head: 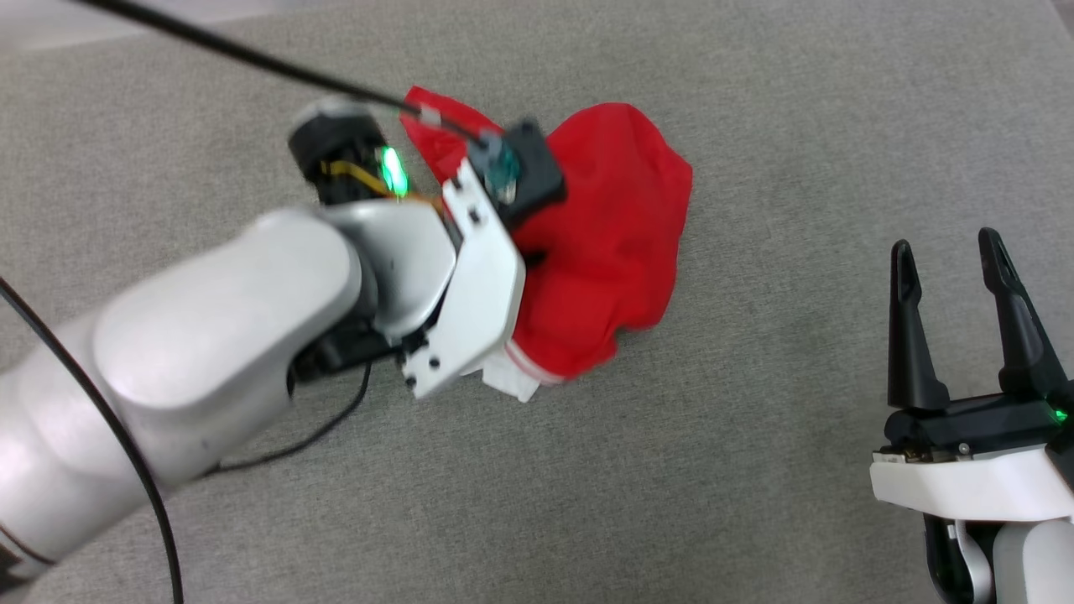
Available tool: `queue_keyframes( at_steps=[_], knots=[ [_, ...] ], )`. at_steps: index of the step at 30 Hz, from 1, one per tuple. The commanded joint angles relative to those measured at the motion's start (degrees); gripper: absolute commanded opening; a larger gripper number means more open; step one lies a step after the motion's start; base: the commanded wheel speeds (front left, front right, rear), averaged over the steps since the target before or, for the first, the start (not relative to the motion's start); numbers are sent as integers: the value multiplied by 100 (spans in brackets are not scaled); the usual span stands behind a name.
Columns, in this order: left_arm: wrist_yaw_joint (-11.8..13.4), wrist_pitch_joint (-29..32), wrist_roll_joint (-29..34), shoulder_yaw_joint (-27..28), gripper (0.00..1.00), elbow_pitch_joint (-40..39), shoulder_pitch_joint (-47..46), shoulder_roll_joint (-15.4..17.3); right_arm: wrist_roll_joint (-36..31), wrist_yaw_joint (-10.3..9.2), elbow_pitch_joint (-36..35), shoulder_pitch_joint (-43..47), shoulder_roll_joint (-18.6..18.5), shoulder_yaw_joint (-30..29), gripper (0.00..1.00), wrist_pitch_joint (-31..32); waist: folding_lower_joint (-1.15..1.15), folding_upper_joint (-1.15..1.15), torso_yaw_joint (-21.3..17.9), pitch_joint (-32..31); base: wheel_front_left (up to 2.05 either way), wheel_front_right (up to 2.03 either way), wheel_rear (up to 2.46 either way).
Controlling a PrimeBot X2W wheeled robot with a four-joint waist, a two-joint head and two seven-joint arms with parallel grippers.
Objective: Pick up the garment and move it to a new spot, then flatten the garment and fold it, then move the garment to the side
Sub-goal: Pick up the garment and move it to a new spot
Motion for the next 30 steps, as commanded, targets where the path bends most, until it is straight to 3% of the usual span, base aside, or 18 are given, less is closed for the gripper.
queue_keyframes(
  at_steps=[1,10,14,15,18,20,30],
  knots=[
    [1,-20,28,-18,0,34,177,-9,19,-2,-1,-57,12,0,100,-14,0,0,28,51,0,0,0],
    [-4,203,544,-77,0,286,1781,-78,-76,-2,44,-106,11,17,100,-14,0,0,158,181,0,0,0],
    [-4,-256,508,-84,0,509,1947,-201,-116,-2,85,-29,11,-10,100,-14,0,0,281,71,0,0,0],
    [-3,-489,563,-24,100,567,1882,-238,-124,-2,102,5,11,-4,100,-14,0,0,314,17,0,0,0],
    [80,-1246,724,278,100,712,1784,-325,-149,-2,147,65,11,30,100,-14,0,0,386,-182,0,0,0],
    [287,-1826,868,495,100,769,1808,-369,-159,-2,174,130,10,53,100,-14,0,0,422,-326,0,0,0],
    [1677,-4025,1320,1296,100,793,2540,-210,-201,-2,282,465,11,35,100,-14,0,0,646,-970,0,0,0]
  ],
)
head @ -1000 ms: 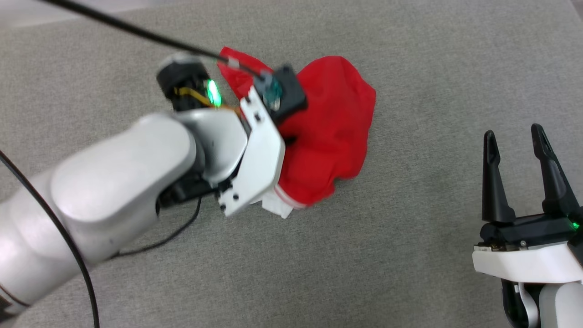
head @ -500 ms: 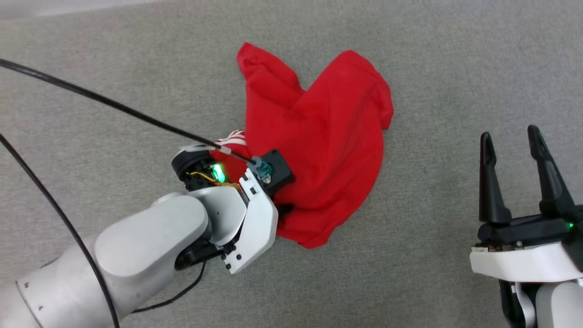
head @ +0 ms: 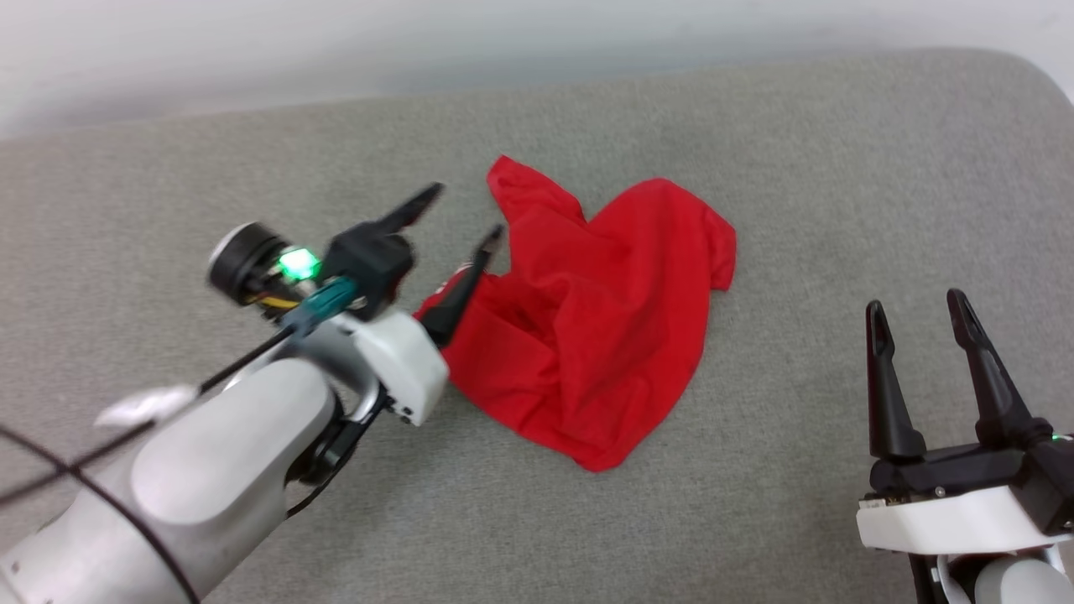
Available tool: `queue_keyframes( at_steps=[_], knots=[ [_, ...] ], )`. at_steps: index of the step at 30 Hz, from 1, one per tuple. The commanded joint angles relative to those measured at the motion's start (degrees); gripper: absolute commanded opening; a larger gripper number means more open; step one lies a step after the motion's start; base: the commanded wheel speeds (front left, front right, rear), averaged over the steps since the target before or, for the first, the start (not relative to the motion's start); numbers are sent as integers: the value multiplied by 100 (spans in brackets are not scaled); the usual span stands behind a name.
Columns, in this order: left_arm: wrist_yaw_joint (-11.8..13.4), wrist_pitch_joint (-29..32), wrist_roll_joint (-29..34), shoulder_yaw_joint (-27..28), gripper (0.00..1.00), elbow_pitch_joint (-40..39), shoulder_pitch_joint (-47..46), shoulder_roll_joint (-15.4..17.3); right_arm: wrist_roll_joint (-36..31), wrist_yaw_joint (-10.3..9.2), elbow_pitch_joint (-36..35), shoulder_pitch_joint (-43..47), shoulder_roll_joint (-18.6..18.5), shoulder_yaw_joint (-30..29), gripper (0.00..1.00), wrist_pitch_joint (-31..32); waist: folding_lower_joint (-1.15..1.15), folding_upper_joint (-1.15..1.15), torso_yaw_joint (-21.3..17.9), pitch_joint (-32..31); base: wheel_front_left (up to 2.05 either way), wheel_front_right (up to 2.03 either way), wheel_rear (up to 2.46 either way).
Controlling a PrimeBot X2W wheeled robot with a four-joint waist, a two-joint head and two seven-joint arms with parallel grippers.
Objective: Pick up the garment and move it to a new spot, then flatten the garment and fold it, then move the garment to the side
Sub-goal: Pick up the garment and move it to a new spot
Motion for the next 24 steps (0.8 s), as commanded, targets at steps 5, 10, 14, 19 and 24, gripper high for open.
queue_keyframes(
  at_steps=[5,10,14,19,24],
  knots=[
    [897,-607,159,493,100,-62,706,118,-23,-4,59,177,8,-33,100,-14,0,0,203,-298,0,0,0],
    [1646,-674,606,1249,100,-552,1548,69,-28,-4,101,263,8,-37,100,-14,0,0,298,-429,0,0,0],
    [1957,-668,1082,1980,100,-961,2349,-68,-18,-3,154,301,8,-32,100,-14,0,0,342,-527,0,0,0],
    [2033,-669,1595,2784,100,-1216,3342,-366,3,-3,213,388,9,-8,100,-14,0,0,369,-640,0,0,0],
    [1863,-670,2051,3382,100,-1306,4037,-777,37,-3,313,487,9,-33,100,-14,0,0,403,-751,0,0,0]
  ],
)
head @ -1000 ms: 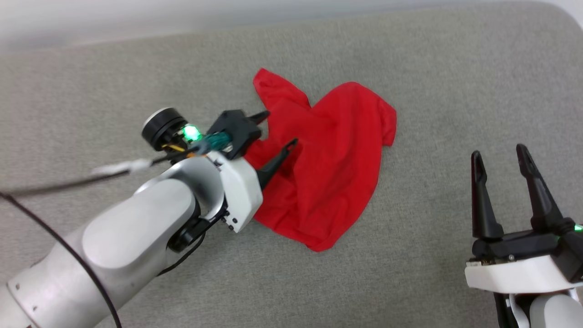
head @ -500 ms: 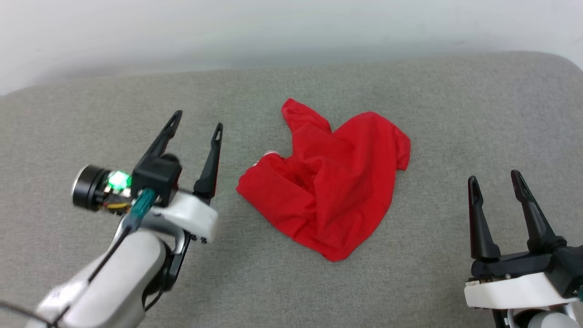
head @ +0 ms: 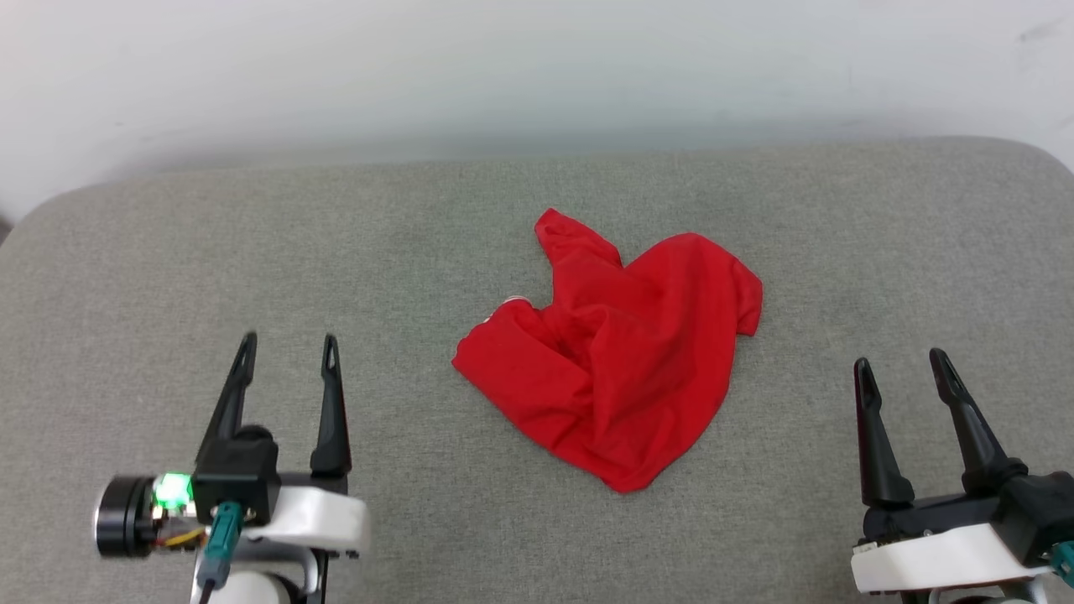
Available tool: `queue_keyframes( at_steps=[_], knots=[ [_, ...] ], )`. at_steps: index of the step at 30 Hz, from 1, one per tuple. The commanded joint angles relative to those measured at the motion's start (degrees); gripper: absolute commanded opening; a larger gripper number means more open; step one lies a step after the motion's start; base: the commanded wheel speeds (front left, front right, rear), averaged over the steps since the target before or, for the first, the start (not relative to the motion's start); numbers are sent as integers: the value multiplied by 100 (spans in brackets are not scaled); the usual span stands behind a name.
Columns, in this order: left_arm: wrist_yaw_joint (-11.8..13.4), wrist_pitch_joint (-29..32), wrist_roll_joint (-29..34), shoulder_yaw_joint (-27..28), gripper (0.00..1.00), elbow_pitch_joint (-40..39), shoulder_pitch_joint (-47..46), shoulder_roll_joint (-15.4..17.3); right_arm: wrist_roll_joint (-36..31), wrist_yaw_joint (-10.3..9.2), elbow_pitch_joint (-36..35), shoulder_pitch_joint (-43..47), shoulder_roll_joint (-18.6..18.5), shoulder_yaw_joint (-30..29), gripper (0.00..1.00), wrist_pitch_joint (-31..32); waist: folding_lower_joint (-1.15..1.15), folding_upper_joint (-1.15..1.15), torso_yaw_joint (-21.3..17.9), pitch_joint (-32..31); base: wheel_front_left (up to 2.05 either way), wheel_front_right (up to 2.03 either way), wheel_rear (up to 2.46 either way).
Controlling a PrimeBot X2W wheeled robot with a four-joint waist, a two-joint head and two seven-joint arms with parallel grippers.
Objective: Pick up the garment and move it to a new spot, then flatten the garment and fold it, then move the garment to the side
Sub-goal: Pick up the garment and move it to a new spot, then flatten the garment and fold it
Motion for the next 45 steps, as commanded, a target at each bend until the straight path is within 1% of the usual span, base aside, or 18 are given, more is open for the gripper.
queue_keyframes(
  at_steps=[1,5,11,15,20,26,31,35,36,45],
  knots=[
    [-69,-14,117,162,100,-3,206,-131,38,-2,27,66,9,-15,100,-14,1,0,14,-41,0,0,0],
    [-268,-14,457,565,100,-75,568,-499,112,-2,99,156,9,-31,100,-14,1,0,28,-122,0,0,0],
    [-724,-14,811,1033,100,-104,971,-966,224,-2,168,280,8,-3,100,-14,1,0,35,-241,0,0,0],
    [-1029,-14,995,1330,100,-55,1182,-1218,272,-2,200,373,9,4,100,-14,1,0,45,-324,0,0,0],
    [-1335,-15,1190,1629,100,8,1403,-1480,338,-2,239,493,9,48,100,-14,1,0,54,-415,0,0,0],
    [-1616,-15,1388,1900,100,51,1561,-1718,387,-2,254,586,9,76,100,-14,1,0,56,-461,0,0,0],
    [-1830,-15,1510,2059,100,105,1611,-1856,393,-2,265,633,9,72,100,-14,1,0,66,-473,0,0,0],
    [-1924,-15,1580,2142,100,125,1633,-1932,402,-2,267,629,9,65,100,-14,1,0,73,-479,0,0,0],
    [-1979,-15,1612,2197,100,138,1646,-1971,406,-2,270,638,9,65,100,-14,1,0,77,-481,0,0,0],
    [-2145,-15,1726,2374,100,190,1671,-2104,410,-2,283,642,9,73,100,-14,1,0,75,-472,0,0,0]
  ],
)
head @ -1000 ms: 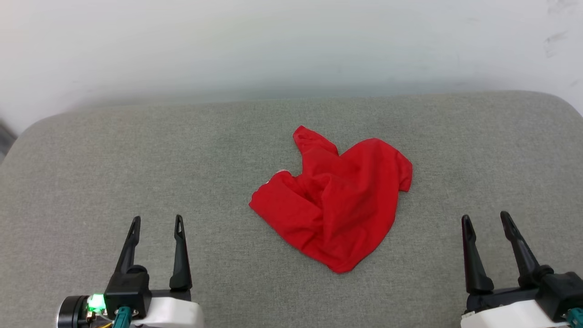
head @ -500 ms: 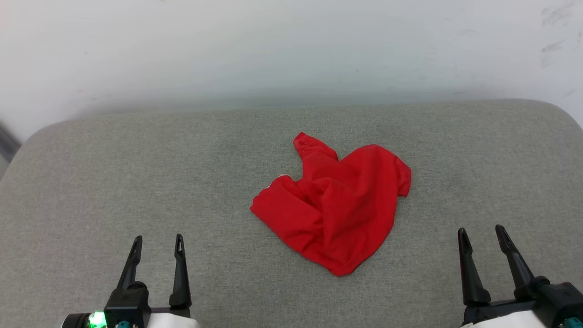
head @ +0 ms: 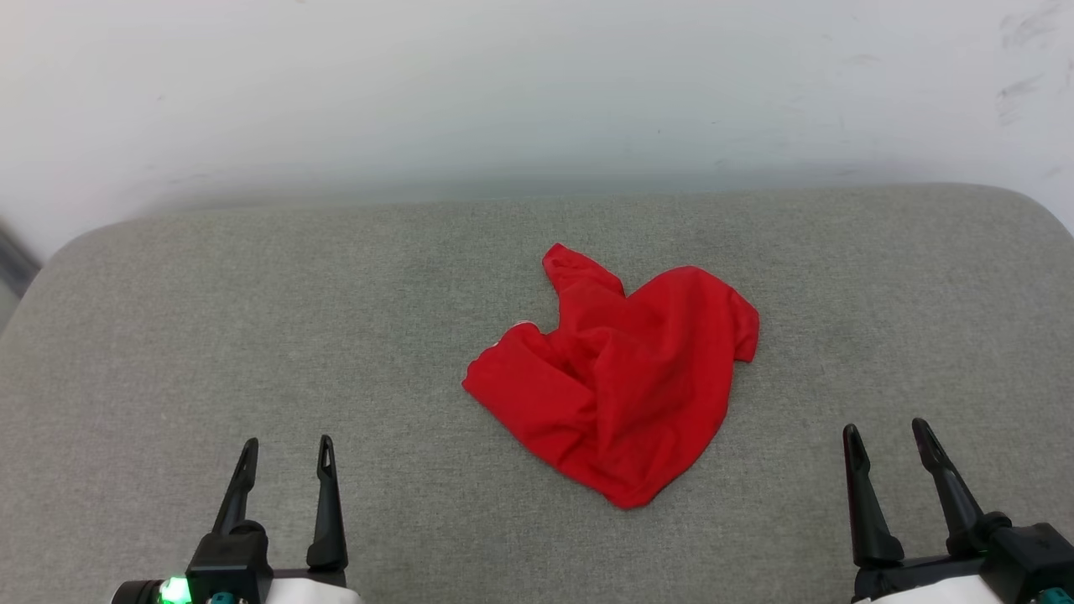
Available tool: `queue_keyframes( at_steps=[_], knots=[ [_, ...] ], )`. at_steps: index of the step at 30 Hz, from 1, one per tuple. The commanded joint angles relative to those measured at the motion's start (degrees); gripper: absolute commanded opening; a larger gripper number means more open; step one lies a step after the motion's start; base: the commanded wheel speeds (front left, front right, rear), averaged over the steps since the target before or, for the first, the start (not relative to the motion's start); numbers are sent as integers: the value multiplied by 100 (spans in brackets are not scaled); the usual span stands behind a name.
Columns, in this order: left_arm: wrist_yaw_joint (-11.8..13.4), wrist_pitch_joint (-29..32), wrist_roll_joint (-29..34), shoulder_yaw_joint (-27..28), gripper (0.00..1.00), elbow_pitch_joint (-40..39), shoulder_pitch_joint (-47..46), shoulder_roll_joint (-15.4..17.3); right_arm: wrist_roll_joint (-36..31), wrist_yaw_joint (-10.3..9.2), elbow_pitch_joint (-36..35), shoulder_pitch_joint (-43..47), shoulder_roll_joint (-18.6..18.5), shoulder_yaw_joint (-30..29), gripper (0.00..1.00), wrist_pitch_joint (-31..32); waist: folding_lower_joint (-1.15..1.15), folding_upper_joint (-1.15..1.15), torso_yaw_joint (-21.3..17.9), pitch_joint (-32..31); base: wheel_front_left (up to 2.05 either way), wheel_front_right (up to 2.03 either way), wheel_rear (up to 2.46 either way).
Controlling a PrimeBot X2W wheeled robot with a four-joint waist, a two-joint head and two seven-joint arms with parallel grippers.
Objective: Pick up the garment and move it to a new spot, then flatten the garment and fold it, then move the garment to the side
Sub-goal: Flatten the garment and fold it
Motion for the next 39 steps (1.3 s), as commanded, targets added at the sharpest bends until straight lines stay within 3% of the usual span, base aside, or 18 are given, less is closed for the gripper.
queue_keyframes(
  at_steps=[1,20,28,33,39],
  knots=[
    [-30,-15,46,30,100,13,63,-29,9,-2,18,56,9,5,100,-14,0,0,-3,0,0,0,0],
    [-376,-15,162,236,100,149,-267,-110,-15,-2,22,44,9,-21,100,-14,0,0,31,15,0,0,0],
    [-1020,-15,84,199,100,665,-1882,323,-73,-2,-23,-150,8,-22,100,-14,0,0,66,208,0,0,0],
    [-1211,184,91,-19,100,1199,-3131,543,-81,-2,-57,-333,8,-27,100,-14,0,0,-5,449,0,0,0],
    [-1363,1009,-103,-551,100,1579,-4398,776,-80,-2,-102,-497,9,-47,100,-14,0,0,-96,795,0,0,0]
  ],
)
